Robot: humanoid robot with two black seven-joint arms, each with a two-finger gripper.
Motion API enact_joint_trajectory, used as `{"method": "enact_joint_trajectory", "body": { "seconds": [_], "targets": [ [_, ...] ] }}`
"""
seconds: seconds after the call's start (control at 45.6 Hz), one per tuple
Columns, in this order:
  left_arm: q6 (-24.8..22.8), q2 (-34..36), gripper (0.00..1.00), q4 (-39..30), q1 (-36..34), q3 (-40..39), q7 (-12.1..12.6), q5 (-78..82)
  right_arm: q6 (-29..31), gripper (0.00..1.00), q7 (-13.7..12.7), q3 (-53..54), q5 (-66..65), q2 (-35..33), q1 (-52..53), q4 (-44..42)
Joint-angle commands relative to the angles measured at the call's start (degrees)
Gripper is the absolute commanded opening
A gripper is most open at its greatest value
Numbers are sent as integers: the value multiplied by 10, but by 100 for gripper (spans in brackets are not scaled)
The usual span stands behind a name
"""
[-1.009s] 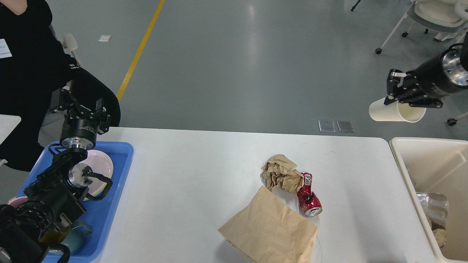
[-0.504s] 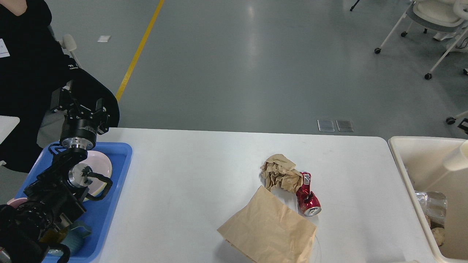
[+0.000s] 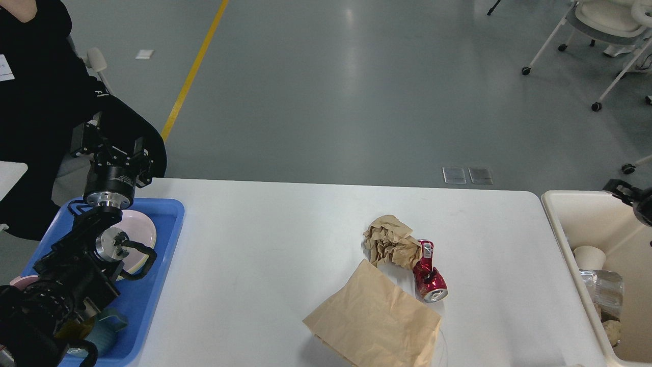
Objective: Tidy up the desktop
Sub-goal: 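Reach the right gripper to the flat brown paper bag and grasp it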
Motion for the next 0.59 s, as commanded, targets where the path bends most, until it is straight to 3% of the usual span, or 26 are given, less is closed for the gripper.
{"method": "enact_joint_trajectory", "body": {
  "seconds": [0.0,0.285,0.439,0.57],
  "targets": [
    [0,0,96,0,0,0,0,0,5,100,-5,-5,-2,29,50,37],
    [0,0,96,0,0,0,0,0,8,100,-5,-82,-9,56,310,347],
    [0,0,96,0,0,0,0,0,31,100,-5,-84,-9,104,380,415],
    [0,0,96,0,0,0,0,0,118,100,-4,-81,-9,145,421,444]
  ]
}}
